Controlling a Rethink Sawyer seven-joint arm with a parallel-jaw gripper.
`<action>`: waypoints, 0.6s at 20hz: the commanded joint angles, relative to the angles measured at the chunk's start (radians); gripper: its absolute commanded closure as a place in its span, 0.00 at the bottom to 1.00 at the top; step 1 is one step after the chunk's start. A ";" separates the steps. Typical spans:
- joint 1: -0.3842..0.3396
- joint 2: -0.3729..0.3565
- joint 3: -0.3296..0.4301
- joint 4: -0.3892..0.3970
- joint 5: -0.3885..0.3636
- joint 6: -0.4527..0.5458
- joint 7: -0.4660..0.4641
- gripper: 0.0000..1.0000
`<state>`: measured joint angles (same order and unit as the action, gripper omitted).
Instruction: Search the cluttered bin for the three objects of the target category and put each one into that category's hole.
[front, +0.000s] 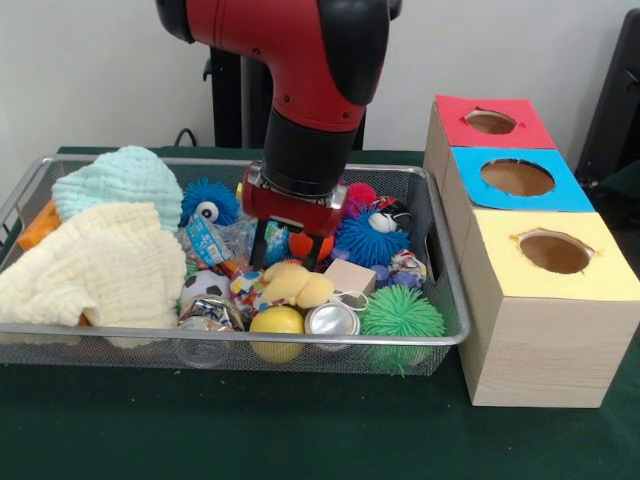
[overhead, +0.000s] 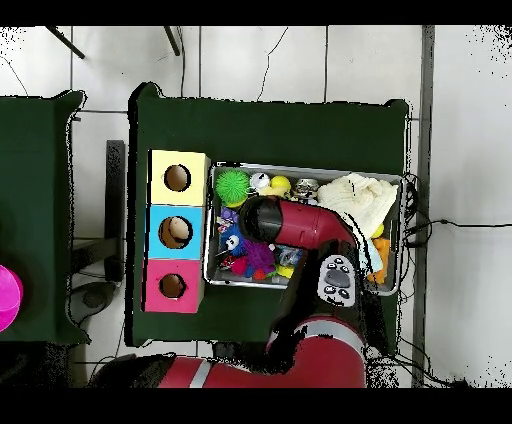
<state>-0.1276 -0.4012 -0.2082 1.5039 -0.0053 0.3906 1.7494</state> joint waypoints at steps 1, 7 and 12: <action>0.009 -0.014 0.020 -0.018 0.055 0.023 0.208 0.00; 0.001 -0.080 0.026 0.032 0.057 0.072 0.184 0.00; -0.008 -0.074 0.032 0.015 0.056 0.080 0.175 0.00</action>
<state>-0.1226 -0.4662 -0.2113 1.5058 0.0058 0.3906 1.7494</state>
